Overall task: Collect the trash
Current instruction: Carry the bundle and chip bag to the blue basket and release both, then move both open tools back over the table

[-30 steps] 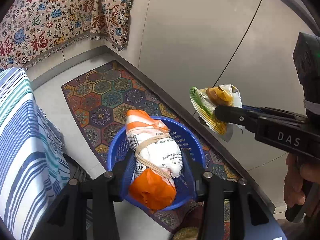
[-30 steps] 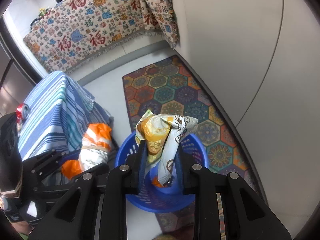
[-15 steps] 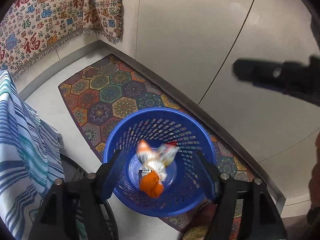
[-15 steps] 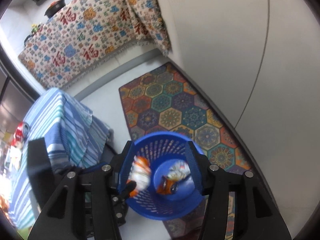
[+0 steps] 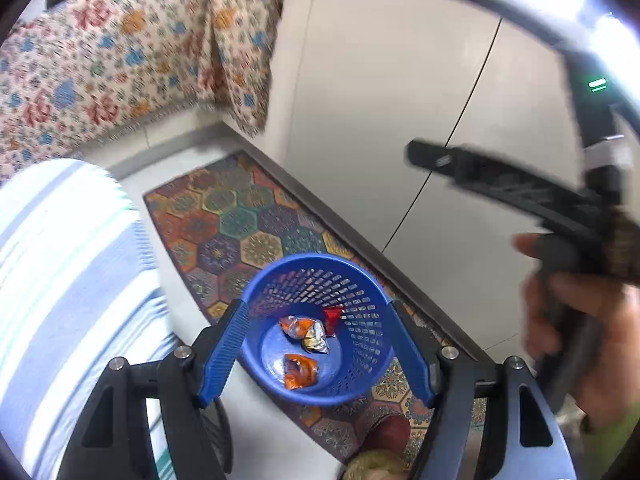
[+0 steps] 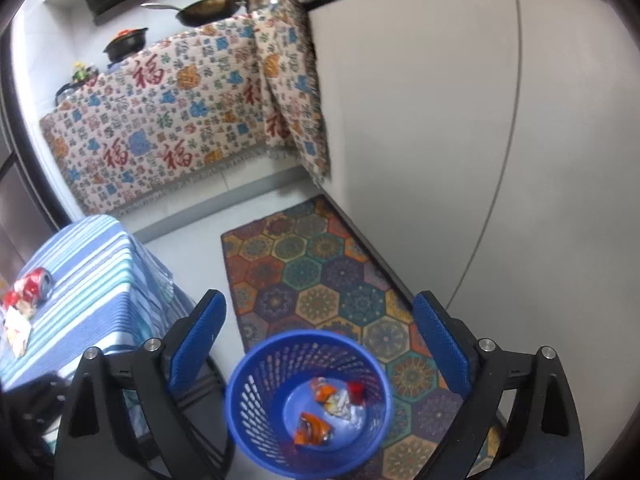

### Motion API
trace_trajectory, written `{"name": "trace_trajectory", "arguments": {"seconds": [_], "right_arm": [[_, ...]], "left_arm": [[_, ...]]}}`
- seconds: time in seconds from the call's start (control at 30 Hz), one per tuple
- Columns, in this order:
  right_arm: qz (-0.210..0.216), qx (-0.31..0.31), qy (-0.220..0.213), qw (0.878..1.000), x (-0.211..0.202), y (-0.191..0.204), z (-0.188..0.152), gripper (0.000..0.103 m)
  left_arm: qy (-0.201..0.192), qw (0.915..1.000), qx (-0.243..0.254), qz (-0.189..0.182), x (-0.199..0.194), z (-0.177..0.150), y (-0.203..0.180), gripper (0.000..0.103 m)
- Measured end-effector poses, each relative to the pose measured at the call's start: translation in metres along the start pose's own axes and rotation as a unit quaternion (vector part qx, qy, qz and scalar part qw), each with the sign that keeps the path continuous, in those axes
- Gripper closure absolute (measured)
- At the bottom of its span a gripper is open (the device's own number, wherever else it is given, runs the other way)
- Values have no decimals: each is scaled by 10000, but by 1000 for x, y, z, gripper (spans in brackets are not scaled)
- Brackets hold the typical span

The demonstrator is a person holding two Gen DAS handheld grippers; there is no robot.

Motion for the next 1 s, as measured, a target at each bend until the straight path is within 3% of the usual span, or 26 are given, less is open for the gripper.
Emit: {"name": "trace_trajectory", "arguments": {"seconds": [0.17, 0.33, 0.47, 0.63, 0.77, 1.0], "right_arm": [[359, -542, -50, 9979, -2, 58, 1, 7], [1130, -1147, 32, 9870, -7, 153, -19, 8], [1801, -1782, 326, 9668, -6, 241, -53, 8], [2188, -2657, 641, 9367, 1, 325, -102, 8], [2313, -3006, 774, 9220, 6, 365, -132, 8], [2241, -3134, 983, 9175, 17, 391, -156, 8]], "left_arm": [[-142, 9982, -328, 479, -62, -25, 56, 29], [-78, 9903, -686, 1210, -99, -71, 133, 29], [96, 9790, -1066, 1733, -124, -113, 198, 29], [272, 9639, -1398, 2250, -143, -146, 266, 29], [285, 9558, -1583, 2462, -158, -170, 304, 29], [280, 9504, -1741, 2561, -158, -189, 342, 27]]}}
Point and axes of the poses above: each gripper's, at about its wrist camera, not at the fingertips, and x roughly the way its jaws point, y to its left, z to its top, the point moved 8 cm from there along x, roughly the way its jaws point, and after that the axes turned 7 degrees about z, right-handed, at the moved point
